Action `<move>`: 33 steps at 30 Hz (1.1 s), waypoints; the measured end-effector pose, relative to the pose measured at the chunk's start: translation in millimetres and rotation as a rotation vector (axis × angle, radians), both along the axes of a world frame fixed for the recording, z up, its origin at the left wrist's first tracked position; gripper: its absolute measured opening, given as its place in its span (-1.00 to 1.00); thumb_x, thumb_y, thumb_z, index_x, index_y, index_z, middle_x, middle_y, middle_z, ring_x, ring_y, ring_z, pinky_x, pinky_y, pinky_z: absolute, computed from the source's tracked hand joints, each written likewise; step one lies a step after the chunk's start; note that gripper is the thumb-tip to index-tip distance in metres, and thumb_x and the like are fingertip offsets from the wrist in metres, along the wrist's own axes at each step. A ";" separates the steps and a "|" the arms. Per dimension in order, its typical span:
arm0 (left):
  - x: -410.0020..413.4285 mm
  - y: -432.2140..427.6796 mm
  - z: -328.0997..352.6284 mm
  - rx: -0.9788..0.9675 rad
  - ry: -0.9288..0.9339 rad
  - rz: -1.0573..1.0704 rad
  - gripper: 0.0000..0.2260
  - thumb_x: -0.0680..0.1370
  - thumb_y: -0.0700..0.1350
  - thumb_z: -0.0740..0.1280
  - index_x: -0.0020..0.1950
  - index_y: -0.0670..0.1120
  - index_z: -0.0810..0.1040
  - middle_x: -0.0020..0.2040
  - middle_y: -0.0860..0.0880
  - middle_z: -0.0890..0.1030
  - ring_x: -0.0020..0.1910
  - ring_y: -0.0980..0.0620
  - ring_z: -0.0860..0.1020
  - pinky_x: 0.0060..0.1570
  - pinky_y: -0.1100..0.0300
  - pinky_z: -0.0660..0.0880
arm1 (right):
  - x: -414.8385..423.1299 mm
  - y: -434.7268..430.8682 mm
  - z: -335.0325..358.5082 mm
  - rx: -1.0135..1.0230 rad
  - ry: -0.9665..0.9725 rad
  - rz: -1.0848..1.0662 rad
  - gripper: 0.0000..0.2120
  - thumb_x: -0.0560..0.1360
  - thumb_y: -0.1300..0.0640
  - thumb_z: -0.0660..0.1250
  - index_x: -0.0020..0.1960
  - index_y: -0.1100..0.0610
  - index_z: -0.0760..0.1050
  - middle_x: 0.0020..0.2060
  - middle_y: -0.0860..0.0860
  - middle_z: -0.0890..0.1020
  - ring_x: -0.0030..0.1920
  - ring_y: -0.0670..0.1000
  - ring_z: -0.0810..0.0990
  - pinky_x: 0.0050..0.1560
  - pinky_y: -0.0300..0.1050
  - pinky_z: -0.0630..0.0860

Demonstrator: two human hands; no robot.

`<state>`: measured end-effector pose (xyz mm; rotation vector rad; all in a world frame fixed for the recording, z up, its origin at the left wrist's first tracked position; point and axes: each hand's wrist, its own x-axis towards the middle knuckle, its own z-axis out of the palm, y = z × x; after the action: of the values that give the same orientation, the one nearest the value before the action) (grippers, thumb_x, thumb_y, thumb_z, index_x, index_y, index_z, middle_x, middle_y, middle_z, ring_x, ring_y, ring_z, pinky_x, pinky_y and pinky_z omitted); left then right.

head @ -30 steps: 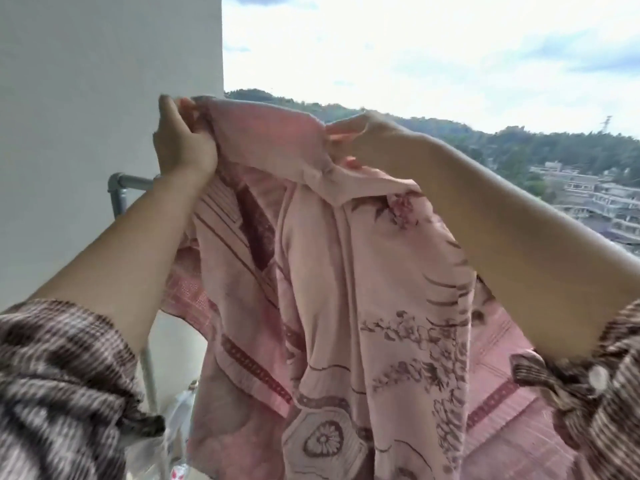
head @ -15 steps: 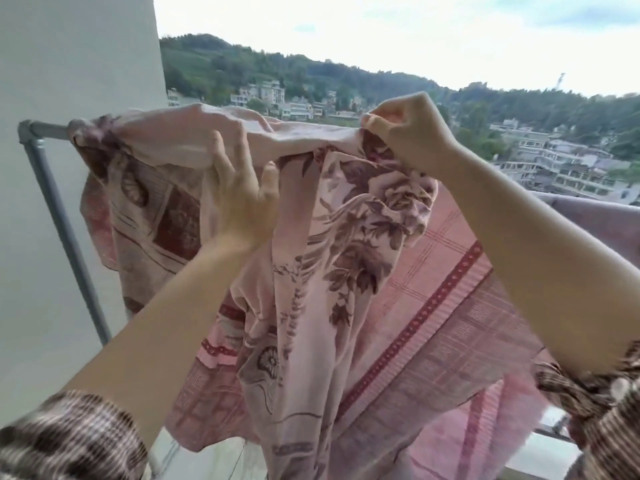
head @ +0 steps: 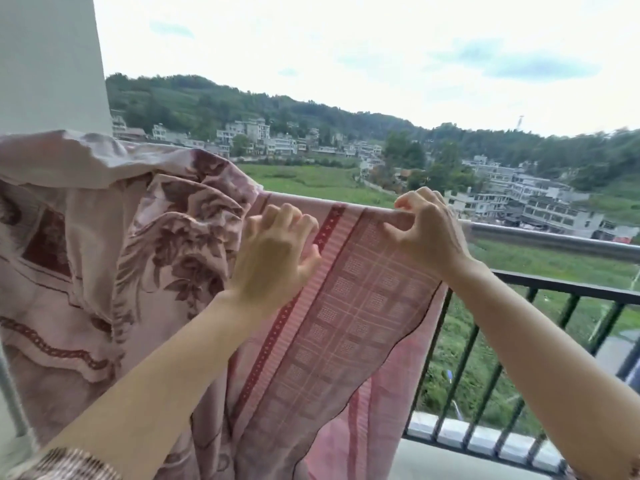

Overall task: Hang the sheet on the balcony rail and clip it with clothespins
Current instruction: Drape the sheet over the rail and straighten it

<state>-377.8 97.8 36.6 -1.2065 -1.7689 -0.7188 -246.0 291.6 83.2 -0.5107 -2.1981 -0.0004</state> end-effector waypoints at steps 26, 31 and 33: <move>127.2 146.5 -60.3 -0.291 -0.415 0.198 -0.76 0.60 0.00 0.13 0.12 -0.14 0.41 0.04 -0.16 0.55 -0.06 -0.16 0.57 -0.31 0.11 0.32 | 69.6 85.2 -70.4 -1.271 0.285 0.660 -0.77 0.52 0.07 0.35 0.12 0.14 0.62 0.01 -0.02 0.70 -0.01 -0.15 0.65 -0.04 -0.20 0.46; 133.0 134.9 -40.2 0.237 -0.485 -0.008 -0.92 0.61 -0.14 0.20 -0.02 -0.14 0.40 -0.36 0.04 0.50 -0.41 -0.06 0.51 -0.49 0.21 0.26 | 76.6 116.3 -73.7 -1.410 0.366 0.665 -0.69 0.47 0.06 0.39 0.16 0.16 0.60 -0.01 -0.02 0.69 0.03 -0.11 0.63 0.05 -0.06 0.45; 149.3 138.5 -10.7 0.349 -0.362 -0.006 -0.89 0.61 -0.14 0.22 -0.02 -0.19 0.41 -0.43 0.13 0.41 -0.54 0.07 0.40 -0.57 0.40 0.19 | 81.8 127.9 -70.8 -1.441 0.385 0.700 -0.71 0.48 0.07 0.38 0.16 0.16 0.59 -0.03 -0.04 0.69 -0.05 -0.18 0.63 -0.10 -0.15 0.47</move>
<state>-228.4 236.4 25.9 -0.8842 -1.8245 -1.2542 -164.1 419.4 12.5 -0.3680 -1.5540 1.9357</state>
